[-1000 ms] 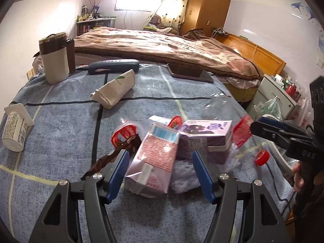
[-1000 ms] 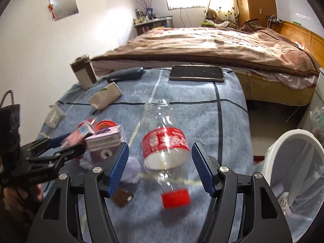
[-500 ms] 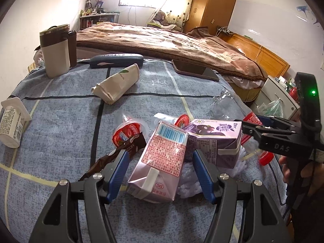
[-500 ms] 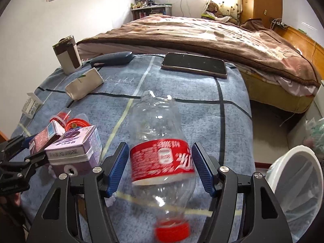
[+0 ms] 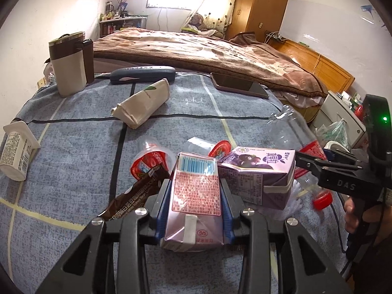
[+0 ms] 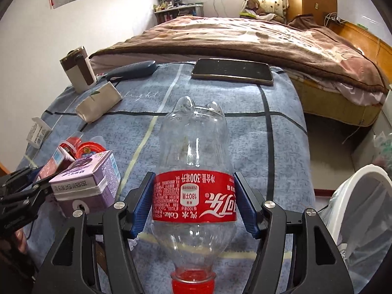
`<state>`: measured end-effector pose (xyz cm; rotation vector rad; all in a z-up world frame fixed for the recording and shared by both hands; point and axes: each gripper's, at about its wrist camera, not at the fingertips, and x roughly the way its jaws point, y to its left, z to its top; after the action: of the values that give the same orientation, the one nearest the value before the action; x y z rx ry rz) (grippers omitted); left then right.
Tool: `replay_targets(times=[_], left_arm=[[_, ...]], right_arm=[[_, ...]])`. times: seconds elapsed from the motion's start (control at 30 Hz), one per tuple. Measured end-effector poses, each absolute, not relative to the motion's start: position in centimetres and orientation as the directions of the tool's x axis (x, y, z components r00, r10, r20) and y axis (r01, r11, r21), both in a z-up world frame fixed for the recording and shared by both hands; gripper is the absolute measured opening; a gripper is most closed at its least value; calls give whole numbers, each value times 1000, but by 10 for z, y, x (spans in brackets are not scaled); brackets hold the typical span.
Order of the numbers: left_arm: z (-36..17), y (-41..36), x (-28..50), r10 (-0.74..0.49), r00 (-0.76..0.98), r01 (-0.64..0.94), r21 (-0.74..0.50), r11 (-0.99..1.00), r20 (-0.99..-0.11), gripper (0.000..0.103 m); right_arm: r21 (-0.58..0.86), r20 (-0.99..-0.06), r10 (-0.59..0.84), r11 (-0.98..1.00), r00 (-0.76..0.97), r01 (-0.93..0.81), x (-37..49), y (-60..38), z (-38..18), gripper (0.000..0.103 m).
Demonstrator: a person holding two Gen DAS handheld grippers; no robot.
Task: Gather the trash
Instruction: 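Lift the bottle with the right gripper while the left gripper regrasps a strawberry juice carton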
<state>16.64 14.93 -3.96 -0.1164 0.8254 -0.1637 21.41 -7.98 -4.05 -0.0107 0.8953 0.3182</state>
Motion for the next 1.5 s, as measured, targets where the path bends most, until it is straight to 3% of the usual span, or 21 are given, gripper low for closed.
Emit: replay_targets(times=[0.67, 1.07, 1.5], left_arm=[[2, 134, 130, -152, 747, 95, -122, 988, -647, 39], [32, 100, 116, -210, 780, 174, -118, 978, -590, 39], [23, 65, 117, -246, 755, 224, -113, 968, -608, 39]], right_arm=[[156, -711, 283, 956, 644, -248, 184, -99, -17, 64], [185, -662, 268, 963, 700, -193, 160, -130, 3, 64], [193, -645, 213, 975, 734, -113, 142, -166, 7, 64]])
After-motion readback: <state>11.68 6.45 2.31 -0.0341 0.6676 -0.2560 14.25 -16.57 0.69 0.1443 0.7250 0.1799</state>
